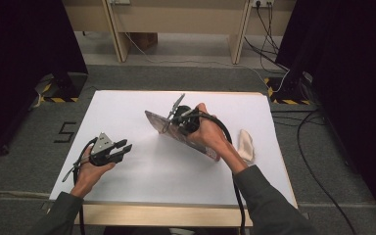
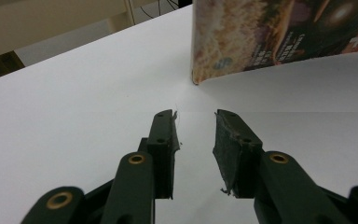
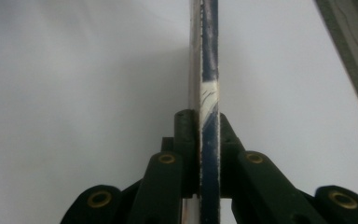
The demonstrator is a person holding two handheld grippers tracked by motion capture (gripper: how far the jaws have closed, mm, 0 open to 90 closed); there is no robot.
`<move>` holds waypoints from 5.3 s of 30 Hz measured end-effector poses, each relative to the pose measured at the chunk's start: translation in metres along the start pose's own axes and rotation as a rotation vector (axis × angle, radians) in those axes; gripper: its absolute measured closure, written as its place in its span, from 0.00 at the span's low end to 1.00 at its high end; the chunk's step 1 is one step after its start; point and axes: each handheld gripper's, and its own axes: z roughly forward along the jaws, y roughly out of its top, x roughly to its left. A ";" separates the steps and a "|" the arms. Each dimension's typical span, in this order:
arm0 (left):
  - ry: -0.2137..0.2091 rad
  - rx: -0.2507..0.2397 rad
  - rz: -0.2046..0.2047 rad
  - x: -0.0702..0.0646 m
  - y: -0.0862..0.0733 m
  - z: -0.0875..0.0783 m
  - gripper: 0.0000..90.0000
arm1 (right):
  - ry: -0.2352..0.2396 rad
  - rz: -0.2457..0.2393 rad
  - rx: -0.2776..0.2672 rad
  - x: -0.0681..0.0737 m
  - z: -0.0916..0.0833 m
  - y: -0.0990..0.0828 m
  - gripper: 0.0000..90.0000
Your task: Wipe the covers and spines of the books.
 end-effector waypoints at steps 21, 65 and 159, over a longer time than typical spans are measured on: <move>0.026 0.045 -0.030 0.012 -0.008 0.000 0.74 | 0.194 -0.048 0.078 0.065 0.055 -0.010 0.92; -0.095 0.168 -0.161 0.005 -0.017 0.013 0.50 | 0.208 0.214 -0.147 0.086 0.066 -0.089 0.45; -0.119 0.186 -0.105 0.000 0.013 0.092 0.42 | 0.018 0.406 -0.186 0.083 0.060 -0.184 0.31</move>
